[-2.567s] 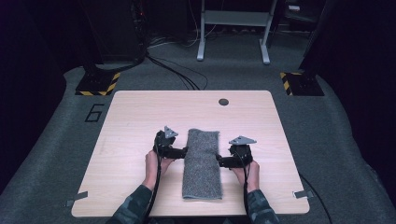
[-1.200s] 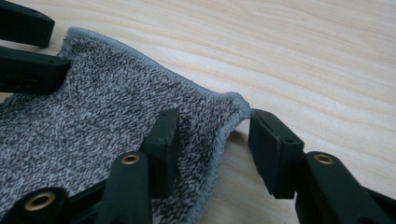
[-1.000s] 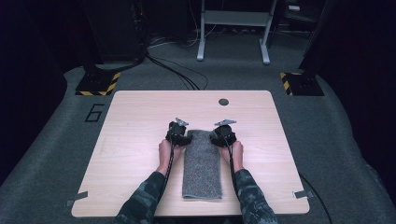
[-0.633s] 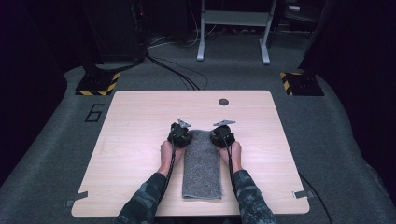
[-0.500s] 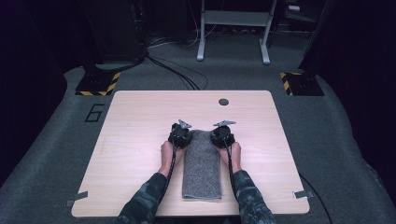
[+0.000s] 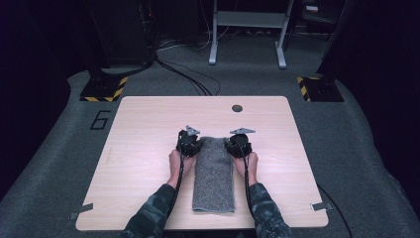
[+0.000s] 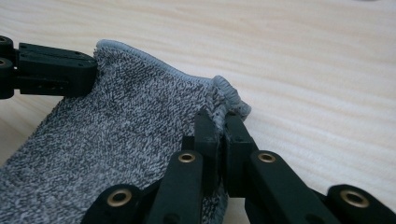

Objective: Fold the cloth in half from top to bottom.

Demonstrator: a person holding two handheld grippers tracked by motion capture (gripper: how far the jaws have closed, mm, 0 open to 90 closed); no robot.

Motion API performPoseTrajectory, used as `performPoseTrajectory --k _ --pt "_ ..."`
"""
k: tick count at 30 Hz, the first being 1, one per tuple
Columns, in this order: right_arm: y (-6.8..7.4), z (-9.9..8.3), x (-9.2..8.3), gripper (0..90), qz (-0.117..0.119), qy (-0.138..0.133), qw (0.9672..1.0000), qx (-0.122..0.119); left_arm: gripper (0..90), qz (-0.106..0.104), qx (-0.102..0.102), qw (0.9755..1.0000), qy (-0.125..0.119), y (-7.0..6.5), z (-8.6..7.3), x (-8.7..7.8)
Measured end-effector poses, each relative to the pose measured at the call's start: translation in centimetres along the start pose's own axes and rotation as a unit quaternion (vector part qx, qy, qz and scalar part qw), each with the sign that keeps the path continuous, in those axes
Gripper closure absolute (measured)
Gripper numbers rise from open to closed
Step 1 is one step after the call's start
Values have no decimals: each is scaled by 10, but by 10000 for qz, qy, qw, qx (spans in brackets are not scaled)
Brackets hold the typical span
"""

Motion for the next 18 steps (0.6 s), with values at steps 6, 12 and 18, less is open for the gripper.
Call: performPoseTrajectory --k 6,12,18 --pt "1 7 -14 872 9 -273 9996 -65 871 53 66 9997 -242 0 7 -13" --pt "1 13 -21 872 -45 -450 9988 -202 871 83 105 9990 -420 -1 12 -21" --pt "3 24 -29 872 -69 -606 9977 -286 876 163 179 9978 -614 2 23 -31"
Point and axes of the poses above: each handheld gripper's, and its own axes: x roughly forward along the jaws, z roughly out of its top, y roughly to its left, the point moved 4 cm from there along x, roughly forward along the jaws, and after that the axes turned 7 degrees about y, right-handed, at the moved point
